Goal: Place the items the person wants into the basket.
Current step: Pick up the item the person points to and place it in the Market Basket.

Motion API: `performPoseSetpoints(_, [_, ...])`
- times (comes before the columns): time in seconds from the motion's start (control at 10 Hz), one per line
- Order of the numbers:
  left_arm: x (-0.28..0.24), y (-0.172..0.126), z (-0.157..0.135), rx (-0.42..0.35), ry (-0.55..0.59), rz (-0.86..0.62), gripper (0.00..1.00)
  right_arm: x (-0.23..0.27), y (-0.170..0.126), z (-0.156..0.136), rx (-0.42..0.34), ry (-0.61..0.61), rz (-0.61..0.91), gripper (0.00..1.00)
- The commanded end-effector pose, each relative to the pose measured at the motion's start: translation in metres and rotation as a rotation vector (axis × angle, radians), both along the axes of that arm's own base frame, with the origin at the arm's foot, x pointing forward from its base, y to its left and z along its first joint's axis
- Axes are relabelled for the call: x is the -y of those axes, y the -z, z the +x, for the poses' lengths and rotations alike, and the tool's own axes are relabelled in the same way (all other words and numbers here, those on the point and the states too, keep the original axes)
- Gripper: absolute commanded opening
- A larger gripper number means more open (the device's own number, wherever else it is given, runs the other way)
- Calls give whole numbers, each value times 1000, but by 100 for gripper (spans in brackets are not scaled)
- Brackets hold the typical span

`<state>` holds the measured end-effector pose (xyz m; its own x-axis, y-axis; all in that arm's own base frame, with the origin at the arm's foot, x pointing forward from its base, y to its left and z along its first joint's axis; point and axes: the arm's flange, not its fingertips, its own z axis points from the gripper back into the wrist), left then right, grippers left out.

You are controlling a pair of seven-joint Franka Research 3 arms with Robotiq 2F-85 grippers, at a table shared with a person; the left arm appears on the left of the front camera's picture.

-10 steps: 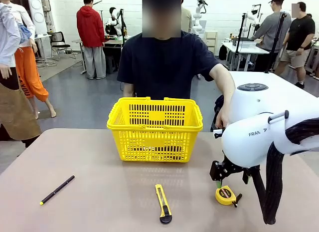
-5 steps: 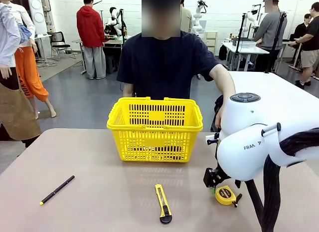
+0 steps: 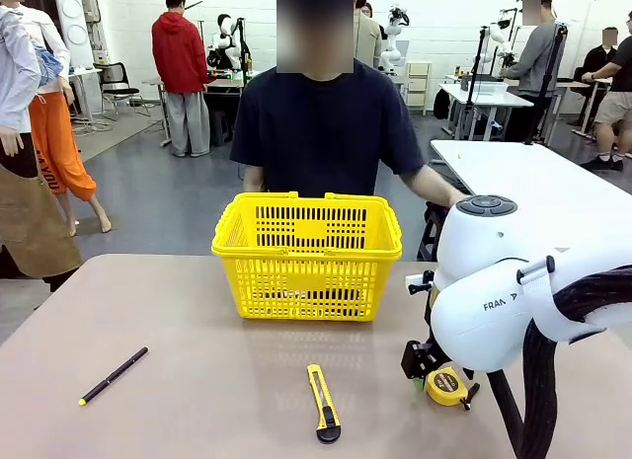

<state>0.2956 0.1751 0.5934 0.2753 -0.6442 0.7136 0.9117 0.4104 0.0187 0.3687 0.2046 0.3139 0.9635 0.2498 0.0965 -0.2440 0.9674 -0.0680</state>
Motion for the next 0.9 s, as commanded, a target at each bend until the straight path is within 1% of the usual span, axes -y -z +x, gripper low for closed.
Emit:
performPoseSetpoints(0.0, [-1,0,0,19,15,-17,100,6,8,-1,19,-10,-9,100])
performPoseSetpoints(0.6, [-1,0,0,19,15,-17,100,12,15,8,-46,-12,16,100])
performPoseSetpoints(0.7, [-1,0,0,19,15,-17,100,13,15,7,-38,-50,4,100])
performPoseSetpoints(0.8, [-1,0,0,19,15,-17,100,12,14,6,-34,-61,0,41])
